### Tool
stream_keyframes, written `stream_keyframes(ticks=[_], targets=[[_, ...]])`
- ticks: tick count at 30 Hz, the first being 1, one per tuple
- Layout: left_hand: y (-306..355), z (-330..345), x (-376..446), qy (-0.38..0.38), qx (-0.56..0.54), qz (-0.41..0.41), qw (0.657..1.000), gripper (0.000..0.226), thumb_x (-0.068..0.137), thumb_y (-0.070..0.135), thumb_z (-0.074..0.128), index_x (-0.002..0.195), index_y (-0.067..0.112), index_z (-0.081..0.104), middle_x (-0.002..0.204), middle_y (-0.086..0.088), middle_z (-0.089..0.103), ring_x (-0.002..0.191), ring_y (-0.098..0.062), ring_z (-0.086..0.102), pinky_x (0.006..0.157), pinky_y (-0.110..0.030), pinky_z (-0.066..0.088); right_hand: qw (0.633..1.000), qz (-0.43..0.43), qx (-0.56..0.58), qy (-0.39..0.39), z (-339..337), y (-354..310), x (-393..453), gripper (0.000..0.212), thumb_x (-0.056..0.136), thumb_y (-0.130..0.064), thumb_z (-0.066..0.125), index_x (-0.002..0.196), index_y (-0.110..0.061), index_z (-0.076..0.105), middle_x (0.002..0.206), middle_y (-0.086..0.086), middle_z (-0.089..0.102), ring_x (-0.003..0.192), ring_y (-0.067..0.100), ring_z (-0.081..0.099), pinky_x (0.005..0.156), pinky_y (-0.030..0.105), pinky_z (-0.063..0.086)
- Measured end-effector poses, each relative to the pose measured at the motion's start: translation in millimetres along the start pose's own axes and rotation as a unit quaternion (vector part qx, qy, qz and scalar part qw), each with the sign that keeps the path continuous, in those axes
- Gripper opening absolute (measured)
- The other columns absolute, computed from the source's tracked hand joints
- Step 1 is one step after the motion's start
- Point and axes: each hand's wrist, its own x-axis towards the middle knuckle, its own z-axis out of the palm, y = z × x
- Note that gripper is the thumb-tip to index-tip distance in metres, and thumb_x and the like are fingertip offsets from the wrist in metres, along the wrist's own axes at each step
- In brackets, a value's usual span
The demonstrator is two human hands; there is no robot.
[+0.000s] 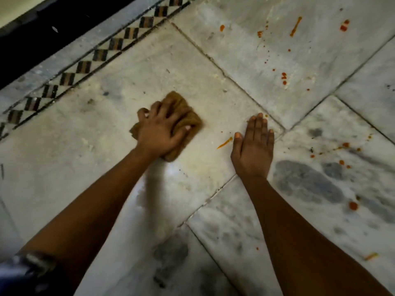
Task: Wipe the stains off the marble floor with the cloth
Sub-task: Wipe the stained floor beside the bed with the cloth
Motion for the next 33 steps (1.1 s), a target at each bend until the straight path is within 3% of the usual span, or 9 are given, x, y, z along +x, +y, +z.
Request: stream_keyframes(ticks=[3, 6, 10, 14, 19, 21, 26, 27, 33], targets=[[-20.1, -1.9, 22.0, -0.017, -0.029, -0.136, 0.990, 0.057, 0.093, 0.058, 0.025, 0.146, 0.037, 0.023, 0.159, -0.006, 0.007, 0.145, -0.029, 0.003, 0.111, -0.057, 0.000, 0.999, -0.029, -0.008, -0.026, -4.7, 11.4, -15.4, 0.070, 0.091, -0.046, 0.011, 0.147, -0.005, 0.018, 0.156, 0.013, 0.017, 0.144, 0.024, 0.014, 0.116, 0.037, 0.004], [3.1, 2.2, 44.6, -0.029, -0.080, -0.186, 0.979, 0.054, 0.095, 0.055, 0.024, 0.146, 0.043, 0.010, 0.159, -0.007, -0.006, 0.144, -0.033, -0.010, 0.110, -0.061, -0.006, 0.999, -0.025, -0.037, -0.010, -7.8, 24.1, -44.5, 0.068, 0.093, -0.046, 0.021, 0.148, -0.006, 0.021, 0.155, 0.012, 0.020, 0.143, 0.025, 0.019, 0.115, 0.037, 0.005], [51.4, 13.8, 14.4, -0.018, -0.030, -0.074, 0.997, 0.057, 0.091, 0.061, 0.015, 0.145, 0.045, 0.006, 0.159, -0.006, -0.005, 0.144, -0.034, -0.007, 0.110, -0.060, -0.004, 0.999, -0.007, -0.031, -0.004, -6.6, 24.8, -44.2, 0.070, 0.091, -0.045, 0.028, 0.147, -0.005, 0.023, 0.154, 0.013, 0.024, 0.142, 0.026, 0.023, 0.115, 0.039, 0.008], [32.9, 15.3, -27.4, 0.000, -0.016, 0.081, 0.997, 0.059, 0.086, 0.062, 0.021, 0.143, 0.045, 0.022, 0.157, -0.005, 0.016, 0.143, -0.033, 0.014, 0.109, -0.059, 0.008, 1.000, -0.007, -0.024, 0.003, -5.6, 25.4, -45.5, 0.069, 0.091, -0.045, 0.029, 0.147, -0.004, 0.023, 0.154, 0.013, 0.024, 0.141, 0.026, 0.024, 0.115, 0.040, 0.010], [6.5, -1.8, 24.2, -0.011, -0.084, -0.197, 0.977, 0.055, 0.092, 0.060, 0.031, 0.143, 0.048, 0.017, 0.159, -0.003, 0.000, 0.144, -0.037, -0.003, 0.110, -0.062, 0.000, 1.000, -0.017, -0.023, 0.004, -4.7, 24.1, -44.6, 0.069, 0.092, -0.044, 0.029, 0.147, -0.004, 0.022, 0.154, 0.014, 0.023, 0.142, 0.027, 0.022, 0.115, 0.039, 0.007], [24.1, -6.1, 38.5, -0.023, -0.098, -0.234, 0.967, 0.055, 0.093, 0.057, 0.031, 0.145, 0.046, 0.015, 0.159, -0.005, -0.003, 0.143, -0.039, -0.003, 0.110, -0.062, 0.001, 1.000, -0.019, -0.019, 0.006, -5.1, 23.0, -44.3, 0.069, 0.092, -0.045, 0.028, 0.147, -0.004, 0.021, 0.154, 0.014, 0.022, 0.142, 0.027, 0.022, 0.116, 0.039, 0.006], [41.8, 7.7, -24.3, -0.033, -0.026, -0.005, 0.999, 0.064, 0.083, 0.070, 0.020, 0.143, 0.049, 0.014, 0.159, -0.002, 0.004, 0.143, -0.035, 0.008, 0.107, -0.056, 0.015, 1.000, -0.015, -0.025, 0.003, -5.2, 22.9, -43.7, 0.070, 0.091, -0.045, 0.025, 0.148, -0.004, 0.019, 0.155, 0.014, 0.021, 0.142, 0.027, 0.021, 0.116, 0.041, 0.008], [28.8, 9.6, -34.9, -0.024, -0.033, -0.006, 0.999, 0.066, 0.080, 0.070, 0.019, 0.143, 0.048, 0.018, 0.159, -0.002, 0.008, 0.143, -0.034, 0.013, 0.106, -0.053, 0.018, 1.000, -0.015, -0.024, 0.004, -4.5, 24.2, -44.4, 0.070, 0.091, -0.045, 0.025, 0.148, -0.004, 0.020, 0.155, 0.014, 0.021, 0.142, 0.027, 0.021, 0.116, 0.041, 0.008], [-45.0, -7.7, 23.8, 0.006, -0.088, -0.291, 0.953, 0.058, 0.096, 0.052, 0.030, 0.148, 0.033, 0.016, 0.159, -0.006, 0.003, 0.143, -0.035, 0.011, 0.112, -0.053, 0.012, 1.000, -0.012, -0.019, 0.018, -3.5, 25.8, -45.0, 0.069, 0.091, -0.044, 0.029, 0.147, -0.003, 0.022, 0.154, 0.015, 0.023, 0.141, 0.028, 0.024, 0.115, 0.039, 0.007]])
